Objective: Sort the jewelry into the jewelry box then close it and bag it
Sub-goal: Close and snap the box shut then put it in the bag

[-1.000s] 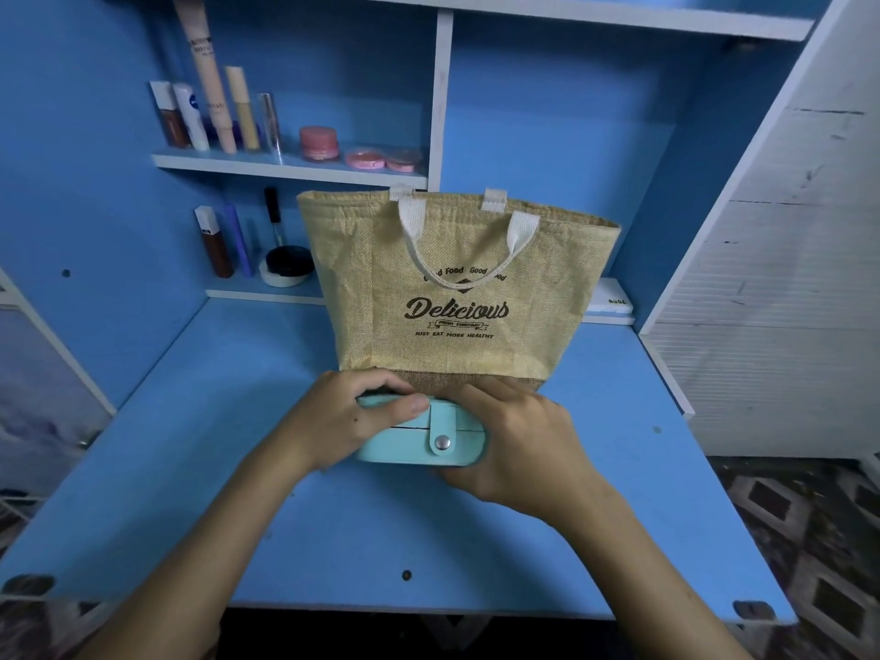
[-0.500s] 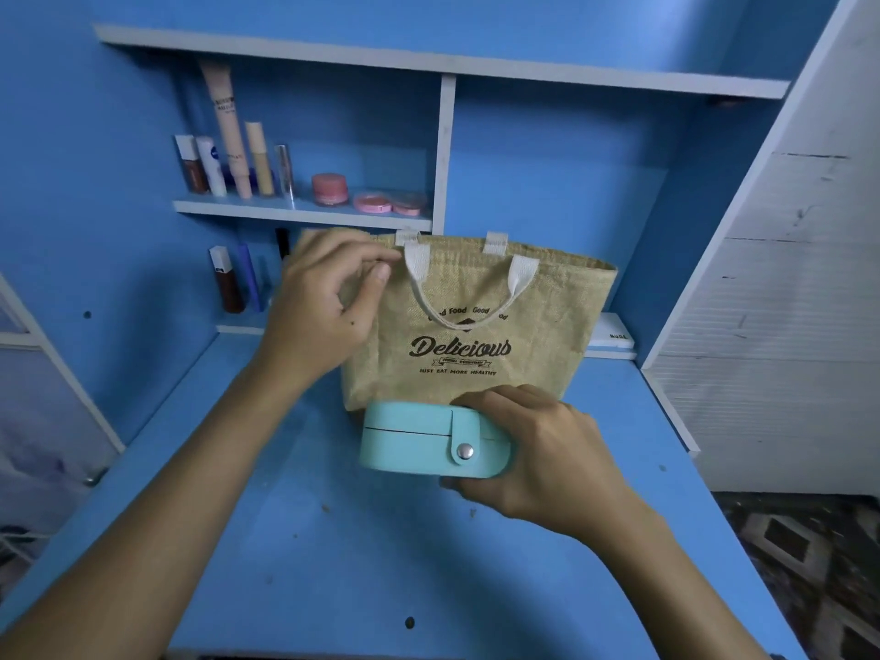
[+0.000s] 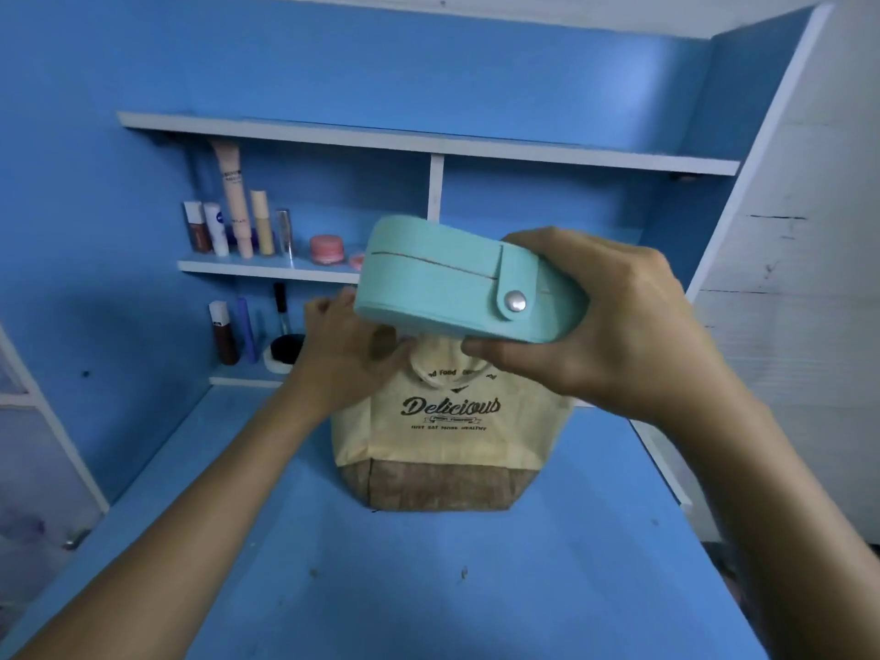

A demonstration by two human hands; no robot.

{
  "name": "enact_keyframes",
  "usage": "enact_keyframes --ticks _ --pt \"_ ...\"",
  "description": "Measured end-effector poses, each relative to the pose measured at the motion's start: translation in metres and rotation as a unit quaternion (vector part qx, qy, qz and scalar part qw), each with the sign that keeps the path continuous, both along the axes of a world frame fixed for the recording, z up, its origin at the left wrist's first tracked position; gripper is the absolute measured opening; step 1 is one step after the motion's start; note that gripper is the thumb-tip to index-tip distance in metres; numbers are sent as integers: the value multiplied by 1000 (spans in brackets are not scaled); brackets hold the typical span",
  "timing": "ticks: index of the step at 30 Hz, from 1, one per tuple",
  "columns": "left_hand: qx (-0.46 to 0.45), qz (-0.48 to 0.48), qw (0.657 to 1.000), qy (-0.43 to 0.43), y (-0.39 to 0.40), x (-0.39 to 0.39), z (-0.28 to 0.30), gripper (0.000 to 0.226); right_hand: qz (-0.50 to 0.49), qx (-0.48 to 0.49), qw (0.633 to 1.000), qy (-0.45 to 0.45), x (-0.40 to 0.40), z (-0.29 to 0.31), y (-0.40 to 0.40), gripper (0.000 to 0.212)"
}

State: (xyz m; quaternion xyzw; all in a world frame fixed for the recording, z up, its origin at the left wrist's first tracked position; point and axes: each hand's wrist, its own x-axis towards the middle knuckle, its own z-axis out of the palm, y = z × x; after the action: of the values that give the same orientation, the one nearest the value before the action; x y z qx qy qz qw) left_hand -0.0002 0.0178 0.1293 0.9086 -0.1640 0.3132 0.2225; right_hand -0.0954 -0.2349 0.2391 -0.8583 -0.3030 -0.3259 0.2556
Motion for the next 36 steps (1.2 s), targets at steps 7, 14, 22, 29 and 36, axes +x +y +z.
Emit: enact_keyframes --ticks 7,14,22,29,36 --pt "16 -38 990 -137 -8 -30 -10 14 -11 -2 999 44 36 28 5 64" --pt "23 -36 984 -171 -6 -47 -21 5 -19 -88 987 132 67 19 17 68" --pt "24 -39 987 -156 -6 -48 -24 6 -33 -151 977 145 71 17 29 51" --pt "16 -28 988 -148 -4 -49 -26 8 -31 -153 966 208 74 11 32 47" --pt "14 -43 988 -149 -5 -55 -25 3 -36 -250 927 277 94 -25 42 52"
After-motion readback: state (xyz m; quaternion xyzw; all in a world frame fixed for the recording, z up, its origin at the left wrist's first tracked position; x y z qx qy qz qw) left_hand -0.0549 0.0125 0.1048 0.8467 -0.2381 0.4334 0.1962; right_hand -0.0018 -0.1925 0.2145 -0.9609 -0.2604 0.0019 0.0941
